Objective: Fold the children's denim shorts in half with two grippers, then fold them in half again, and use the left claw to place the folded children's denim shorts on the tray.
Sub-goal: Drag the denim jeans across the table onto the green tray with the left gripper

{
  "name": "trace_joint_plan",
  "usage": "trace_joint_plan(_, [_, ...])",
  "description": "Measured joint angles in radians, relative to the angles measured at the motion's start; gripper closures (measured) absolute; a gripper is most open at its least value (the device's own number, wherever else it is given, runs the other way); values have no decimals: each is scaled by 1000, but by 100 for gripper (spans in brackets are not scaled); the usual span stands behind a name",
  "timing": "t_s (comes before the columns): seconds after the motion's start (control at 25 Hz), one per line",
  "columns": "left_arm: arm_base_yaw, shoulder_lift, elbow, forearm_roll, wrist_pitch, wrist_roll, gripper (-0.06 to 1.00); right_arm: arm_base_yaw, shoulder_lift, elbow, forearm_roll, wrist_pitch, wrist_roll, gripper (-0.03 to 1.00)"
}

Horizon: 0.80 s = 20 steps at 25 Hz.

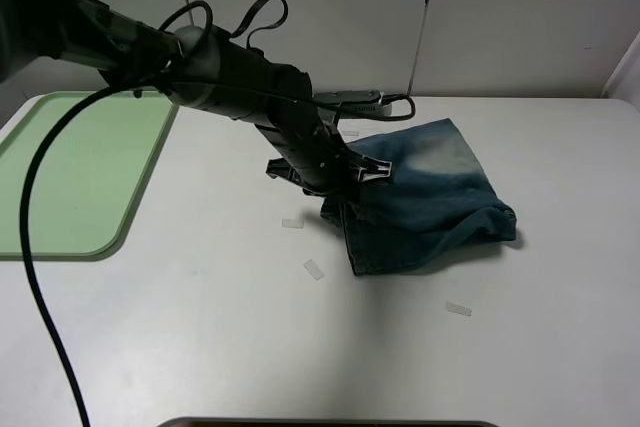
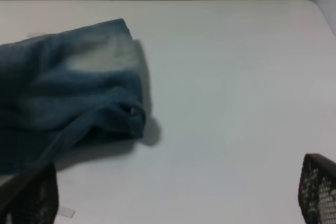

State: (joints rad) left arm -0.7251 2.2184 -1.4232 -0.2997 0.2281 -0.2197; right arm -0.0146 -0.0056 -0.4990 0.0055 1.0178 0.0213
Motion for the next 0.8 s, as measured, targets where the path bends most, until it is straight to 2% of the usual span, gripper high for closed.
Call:
trace_joint_plan(0.08, [5, -11, 0, 26, 30, 3, 71, 0, 0, 0, 1, 0, 0, 27])
trace_joint_plan(0.28, [41, -69, 0, 164, 189, 5, 72, 0, 0, 0, 5, 0, 0, 27])
trace_joint_plan(0.44, [63, -89, 0, 208, 236, 6, 72, 0, 0, 0, 6, 0, 0, 27])
trace_joint_plan(0.56, [103, -126, 0, 294, 321, 7, 72, 0, 0, 0, 6, 0, 0, 27])
trace_joint_plan(0.6, [103, -126, 0, 294, 321, 7, 72, 0, 0, 0, 6, 0, 0, 27])
trace_joint_plan(0.72, [188, -181, 0, 425, 443, 7, 72, 0, 0, 0, 6, 0, 0, 27])
trace_joint_plan(0.8, [226, -199, 0, 459, 483, 11, 72, 0, 0, 0, 6, 0, 0, 27])
